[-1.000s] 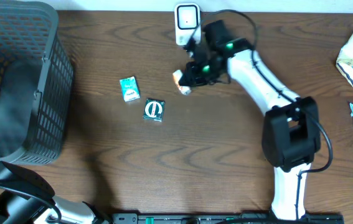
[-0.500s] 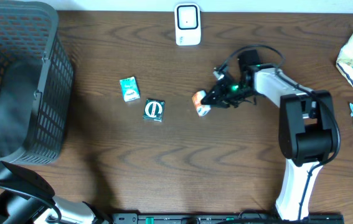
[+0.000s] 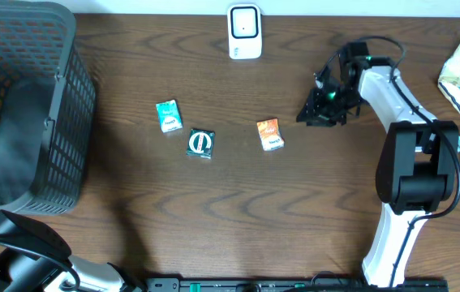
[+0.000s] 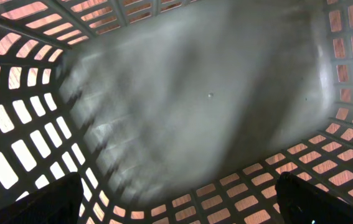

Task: Scan the item barcode
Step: 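Grasp the orange package with the right gripper and lift it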

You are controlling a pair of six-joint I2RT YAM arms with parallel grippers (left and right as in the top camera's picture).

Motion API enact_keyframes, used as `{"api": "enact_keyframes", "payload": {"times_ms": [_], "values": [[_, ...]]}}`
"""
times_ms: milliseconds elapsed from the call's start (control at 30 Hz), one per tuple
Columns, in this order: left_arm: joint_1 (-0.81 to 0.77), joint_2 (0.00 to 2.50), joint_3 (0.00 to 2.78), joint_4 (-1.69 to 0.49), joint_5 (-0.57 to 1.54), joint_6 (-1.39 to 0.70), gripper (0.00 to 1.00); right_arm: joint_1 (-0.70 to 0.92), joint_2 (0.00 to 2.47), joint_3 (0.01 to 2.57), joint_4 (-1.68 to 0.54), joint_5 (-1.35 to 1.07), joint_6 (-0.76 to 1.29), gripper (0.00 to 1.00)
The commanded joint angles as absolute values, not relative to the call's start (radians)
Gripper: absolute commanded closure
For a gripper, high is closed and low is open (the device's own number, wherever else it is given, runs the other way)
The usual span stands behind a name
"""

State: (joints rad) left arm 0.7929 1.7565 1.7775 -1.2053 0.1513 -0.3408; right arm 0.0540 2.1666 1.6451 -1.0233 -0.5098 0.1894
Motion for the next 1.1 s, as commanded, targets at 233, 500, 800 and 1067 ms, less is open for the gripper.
{"api": "enact_keyframes", "payload": {"times_ms": [233, 500, 800, 1067], "values": [[0.796, 1.762, 1.776, -1.210, 0.148, -0.345, 0.02, 0.236, 2.164, 1.674, -1.048, -0.432, 0.028, 0.59], [0.796, 1.762, 1.776, -1.210, 0.148, -0.345, 0.02, 0.301, 2.164, 1.673, -1.023, -0.352, 0.028, 0.53], [0.796, 1.762, 1.776, -1.210, 0.148, -0.345, 0.02, 0.338, 2.164, 1.637, -0.971, -0.331, 0.028, 0.66], [0.796, 1.762, 1.776, -1.210, 0.148, -0.345, 0.02, 0.346, 2.164, 1.510, -0.822, -0.331, 0.084, 0.88]]}}
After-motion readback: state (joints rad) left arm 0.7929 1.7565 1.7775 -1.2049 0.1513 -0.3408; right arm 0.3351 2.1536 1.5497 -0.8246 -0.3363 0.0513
